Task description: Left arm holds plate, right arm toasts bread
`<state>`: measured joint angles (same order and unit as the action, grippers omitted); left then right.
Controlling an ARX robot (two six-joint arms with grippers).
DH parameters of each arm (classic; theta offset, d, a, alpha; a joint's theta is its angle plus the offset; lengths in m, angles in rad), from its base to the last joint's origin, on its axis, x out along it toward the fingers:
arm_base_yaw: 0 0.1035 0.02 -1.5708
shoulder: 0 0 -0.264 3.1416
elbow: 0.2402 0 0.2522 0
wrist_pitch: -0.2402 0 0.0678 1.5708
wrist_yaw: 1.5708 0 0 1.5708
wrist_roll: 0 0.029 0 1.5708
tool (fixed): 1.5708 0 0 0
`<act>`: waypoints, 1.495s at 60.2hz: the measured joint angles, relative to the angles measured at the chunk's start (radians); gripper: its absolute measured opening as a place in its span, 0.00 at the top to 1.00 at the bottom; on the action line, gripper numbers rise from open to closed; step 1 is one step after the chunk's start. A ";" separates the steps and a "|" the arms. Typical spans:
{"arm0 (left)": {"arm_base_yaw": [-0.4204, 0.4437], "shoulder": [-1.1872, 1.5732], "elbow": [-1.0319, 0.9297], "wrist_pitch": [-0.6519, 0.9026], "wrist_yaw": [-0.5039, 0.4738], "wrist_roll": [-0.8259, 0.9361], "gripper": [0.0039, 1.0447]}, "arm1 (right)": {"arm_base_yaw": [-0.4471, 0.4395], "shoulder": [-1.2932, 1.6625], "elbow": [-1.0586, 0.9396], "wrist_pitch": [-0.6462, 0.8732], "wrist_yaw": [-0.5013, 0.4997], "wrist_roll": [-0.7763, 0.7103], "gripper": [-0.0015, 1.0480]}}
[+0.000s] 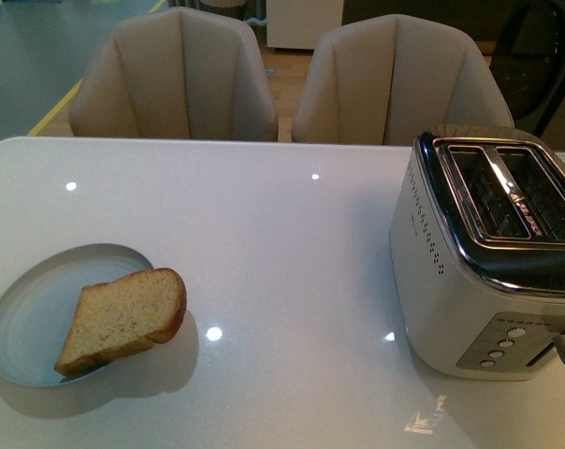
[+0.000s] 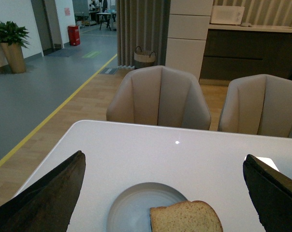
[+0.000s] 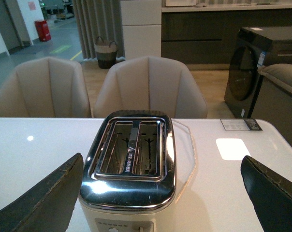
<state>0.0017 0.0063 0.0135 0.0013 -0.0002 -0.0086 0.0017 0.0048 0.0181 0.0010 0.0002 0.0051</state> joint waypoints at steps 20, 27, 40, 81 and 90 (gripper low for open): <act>0.000 0.000 0.000 0.000 0.000 0.000 0.07 | 0.000 0.000 0.000 0.000 0.000 0.000 0.09; 0.004 0.007 0.003 -0.013 0.019 -0.006 0.07 | 0.000 0.000 0.000 0.000 0.000 0.000 0.09; 0.067 0.324 0.155 -0.328 0.285 -0.077 0.07 | 0.000 0.000 0.000 0.000 0.000 0.000 0.09; 0.314 1.734 0.534 0.444 0.320 0.032 0.07 | 0.000 0.000 0.000 0.000 0.000 0.000 0.09; 0.333 1.928 0.629 0.449 0.314 0.034 0.07 | 0.000 0.000 0.000 0.000 0.000 0.000 0.09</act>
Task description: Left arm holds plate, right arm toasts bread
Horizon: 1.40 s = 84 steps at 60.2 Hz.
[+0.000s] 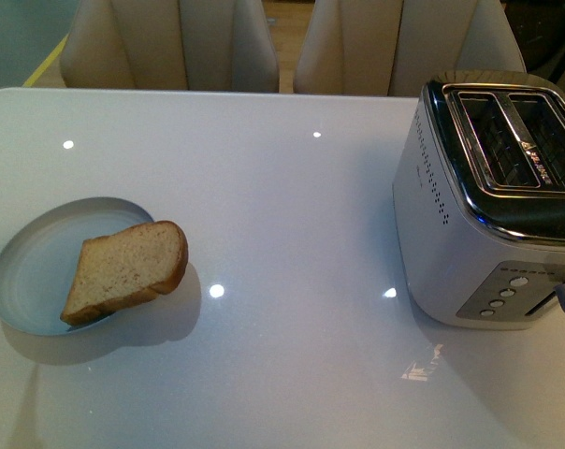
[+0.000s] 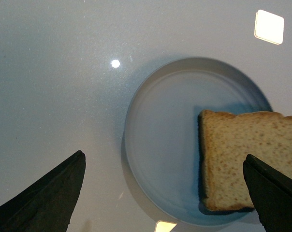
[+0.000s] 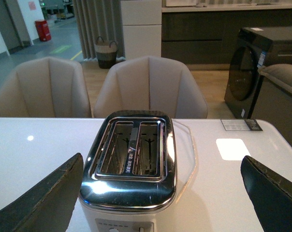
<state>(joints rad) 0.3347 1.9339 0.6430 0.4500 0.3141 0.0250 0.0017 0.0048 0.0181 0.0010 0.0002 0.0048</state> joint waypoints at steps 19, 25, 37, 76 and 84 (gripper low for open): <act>-0.004 0.253 0.164 -0.030 -0.027 0.004 0.07 | 0.000 0.000 0.000 0.000 0.000 0.000 0.09; -0.013 0.304 0.211 -0.051 -0.027 0.005 0.07 | 0.000 0.000 0.000 0.000 0.000 0.000 0.09; -0.025 0.381 0.275 -0.077 -0.027 0.010 0.07 | 0.000 0.000 0.000 0.000 0.000 0.000 0.09; -0.071 0.458 0.366 -0.168 -0.019 0.028 0.16 | 0.000 0.000 0.000 0.000 0.000 0.000 0.09; -0.070 0.461 0.367 -0.180 -0.012 0.025 0.45 | 0.000 0.000 0.000 0.000 0.000 0.000 0.09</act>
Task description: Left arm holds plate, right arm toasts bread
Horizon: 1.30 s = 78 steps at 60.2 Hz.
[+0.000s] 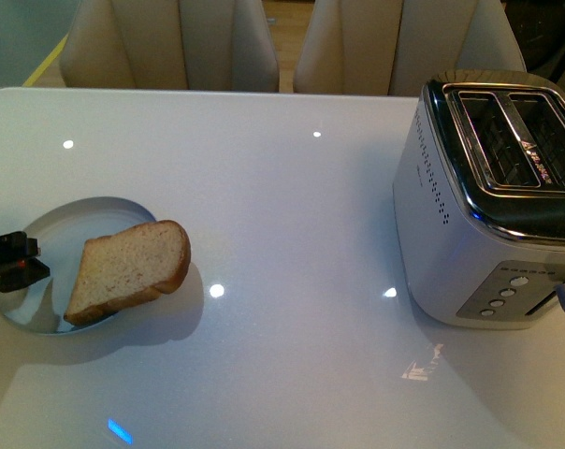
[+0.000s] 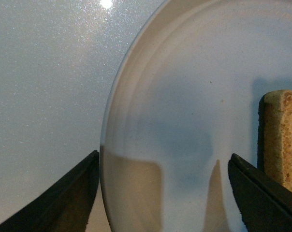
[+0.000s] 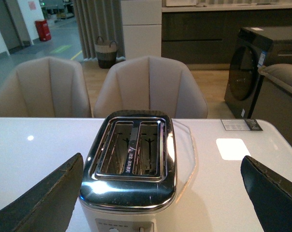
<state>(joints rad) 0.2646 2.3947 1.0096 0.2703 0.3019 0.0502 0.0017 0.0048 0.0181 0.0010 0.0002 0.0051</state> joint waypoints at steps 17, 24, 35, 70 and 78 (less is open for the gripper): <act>0.022 0.001 0.000 -0.017 0.030 -0.033 0.88 | 0.000 0.000 0.000 0.000 0.000 0.000 0.09; 0.039 0.001 0.000 -0.017 0.072 -0.067 0.97 | 0.000 0.000 0.000 0.000 0.000 0.000 0.09; 0.080 -0.016 -0.025 -0.014 0.155 -0.138 0.97 | 0.000 0.000 0.000 0.000 0.000 0.000 0.09; 0.044 -0.438 -0.154 -0.161 0.259 -0.329 0.97 | 0.000 0.000 0.000 0.000 0.000 0.000 0.09; -0.029 -0.546 -0.155 -0.206 0.255 -0.385 0.97 | 0.000 0.000 0.000 0.000 0.000 0.000 0.09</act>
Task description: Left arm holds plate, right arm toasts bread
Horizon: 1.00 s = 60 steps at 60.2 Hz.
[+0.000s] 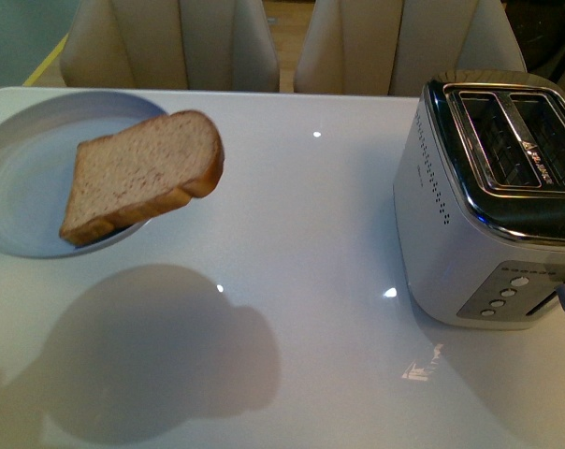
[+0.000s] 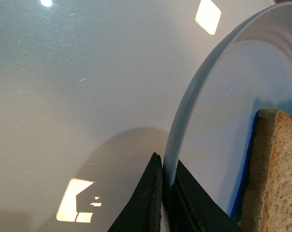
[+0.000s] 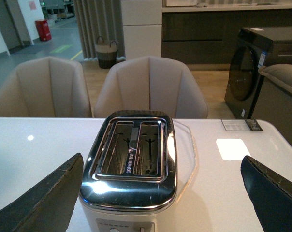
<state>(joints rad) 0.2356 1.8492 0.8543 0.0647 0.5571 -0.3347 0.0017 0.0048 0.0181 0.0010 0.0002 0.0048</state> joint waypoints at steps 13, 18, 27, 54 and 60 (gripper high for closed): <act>-0.142 -0.115 0.011 -0.070 -0.040 -0.084 0.97 | 0.000 0.000 0.000 0.000 0.000 0.000 0.09; -0.198 -0.134 0.028 -0.090 -0.061 -0.114 0.97 | 0.000 0.000 0.000 0.000 0.000 0.000 0.09; -0.297 -0.158 0.064 -0.112 -0.086 -0.171 0.97 | 0.000 0.000 0.000 0.000 0.000 0.000 0.09; -0.505 -0.175 0.089 -0.116 -0.145 -0.291 0.97 | 0.000 0.000 0.000 0.000 0.000 0.000 0.09; -0.514 -0.175 0.089 -0.116 -0.149 -0.293 0.97 | 0.000 0.000 0.000 0.000 0.000 0.000 0.09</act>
<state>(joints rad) -0.2787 1.6737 0.9428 -0.0517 0.4080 -0.6273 0.0017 0.0048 0.0181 0.0010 0.0002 0.0048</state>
